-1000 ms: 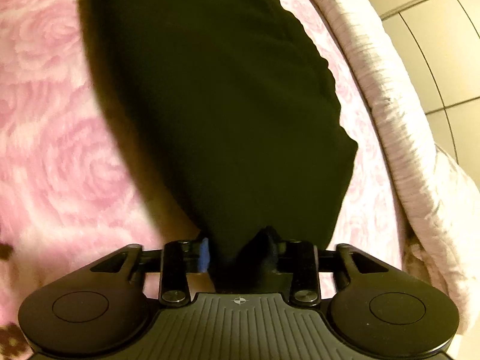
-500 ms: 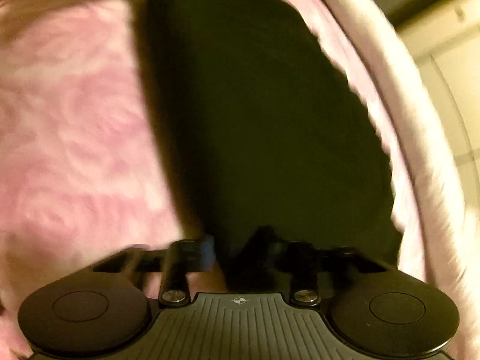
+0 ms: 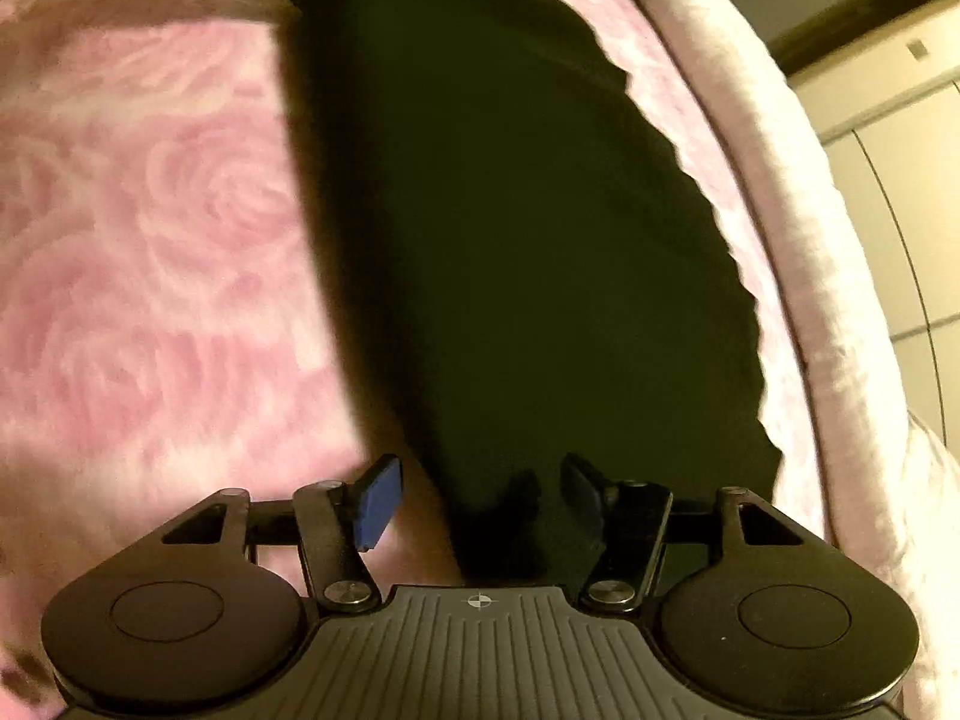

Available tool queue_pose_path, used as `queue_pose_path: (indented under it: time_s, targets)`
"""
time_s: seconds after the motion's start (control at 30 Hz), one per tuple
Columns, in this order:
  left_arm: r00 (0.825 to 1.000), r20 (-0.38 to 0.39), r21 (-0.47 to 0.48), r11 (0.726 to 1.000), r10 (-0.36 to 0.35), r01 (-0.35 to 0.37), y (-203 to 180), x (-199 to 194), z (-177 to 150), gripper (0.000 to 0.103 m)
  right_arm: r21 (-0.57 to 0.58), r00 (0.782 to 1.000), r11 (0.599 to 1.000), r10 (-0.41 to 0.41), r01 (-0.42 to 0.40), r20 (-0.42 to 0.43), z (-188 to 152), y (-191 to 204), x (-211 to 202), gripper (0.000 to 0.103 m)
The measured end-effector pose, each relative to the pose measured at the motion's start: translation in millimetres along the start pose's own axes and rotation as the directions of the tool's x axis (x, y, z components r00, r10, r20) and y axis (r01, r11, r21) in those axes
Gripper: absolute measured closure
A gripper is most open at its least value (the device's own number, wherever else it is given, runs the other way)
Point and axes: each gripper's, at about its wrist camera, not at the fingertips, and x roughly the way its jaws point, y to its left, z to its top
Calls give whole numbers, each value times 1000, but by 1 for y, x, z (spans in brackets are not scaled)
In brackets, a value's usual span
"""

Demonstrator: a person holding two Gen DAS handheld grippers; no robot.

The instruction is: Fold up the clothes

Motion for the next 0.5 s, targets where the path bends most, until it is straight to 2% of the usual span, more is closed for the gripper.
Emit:
queue_pose_path:
  time_s: [0.07,0.1,0.23,0.33,0.37,0.43,0.5]
  targets:
    - [1000,-9,-23,1000,-19,19,4,9,3,90,38,1000,999,17,-16,-23,-3,-7,13,76]
    - [1000,-13,-28,999,-24,24,5,9,1,90,60,999,998,14,-12,-30,-8,-14,16,81]
    - [998,-54,-11,999,-42,42,3,-6,-21,92,46,1000,999,4,-3,-21,-30,-25,14,82]
    - [999,-34,-3,999,-35,35,1,-20,-18,91,35,1000,999,13,-12,-13,-39,-28,7,81]
    - [999,-35,-7,1000,-28,28,2,-23,-15,88,40,1000,999,16,-15,-12,-38,-31,6,81]
    - [999,-34,-10,1000,-12,12,2,-29,-9,83,50,1000,999,19,-19,-13,-36,-34,2,73]
    - [1000,-10,10,1000,7,-6,-10,-38,-1,72,53,1000,999,-1,2,-26,-35,-25,-5,63]
